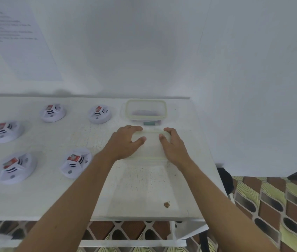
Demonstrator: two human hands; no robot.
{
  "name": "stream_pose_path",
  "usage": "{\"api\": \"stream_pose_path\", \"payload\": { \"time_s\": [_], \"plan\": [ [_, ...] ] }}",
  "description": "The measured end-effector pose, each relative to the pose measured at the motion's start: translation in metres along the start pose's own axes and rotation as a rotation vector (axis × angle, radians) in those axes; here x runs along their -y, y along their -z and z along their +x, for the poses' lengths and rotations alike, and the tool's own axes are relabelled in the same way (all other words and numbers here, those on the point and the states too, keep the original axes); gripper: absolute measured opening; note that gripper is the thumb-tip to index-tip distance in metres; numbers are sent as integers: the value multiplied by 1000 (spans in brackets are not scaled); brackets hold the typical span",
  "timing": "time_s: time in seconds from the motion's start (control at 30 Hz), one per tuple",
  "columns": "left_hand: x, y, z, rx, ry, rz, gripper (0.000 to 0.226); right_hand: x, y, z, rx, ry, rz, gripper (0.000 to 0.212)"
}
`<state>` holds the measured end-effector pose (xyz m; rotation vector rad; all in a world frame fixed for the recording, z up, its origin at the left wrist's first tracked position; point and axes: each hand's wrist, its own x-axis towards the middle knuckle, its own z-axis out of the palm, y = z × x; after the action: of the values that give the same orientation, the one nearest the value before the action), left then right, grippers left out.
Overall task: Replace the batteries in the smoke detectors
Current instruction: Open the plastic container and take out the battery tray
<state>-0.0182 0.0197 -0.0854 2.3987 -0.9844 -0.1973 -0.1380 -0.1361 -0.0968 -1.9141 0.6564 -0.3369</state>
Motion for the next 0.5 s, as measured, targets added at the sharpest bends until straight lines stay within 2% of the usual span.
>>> {"api": "stream_pose_path", "payload": {
  "time_s": [0.17, 0.37, 0.5],
  "plan": [
    [1, 4, -4, -21, 162, 92, 66, 0, 4, 2, -149, -9, 110, 36],
    [-7, -4, -12, 167, 270, -73, 72, 5, -9, -3, -25, -42, 150, 42],
    [-16, -10, -6, 139, 259, -276, 72, 5, -19, 0, 6, -22, 130, 42]
  ]
}}
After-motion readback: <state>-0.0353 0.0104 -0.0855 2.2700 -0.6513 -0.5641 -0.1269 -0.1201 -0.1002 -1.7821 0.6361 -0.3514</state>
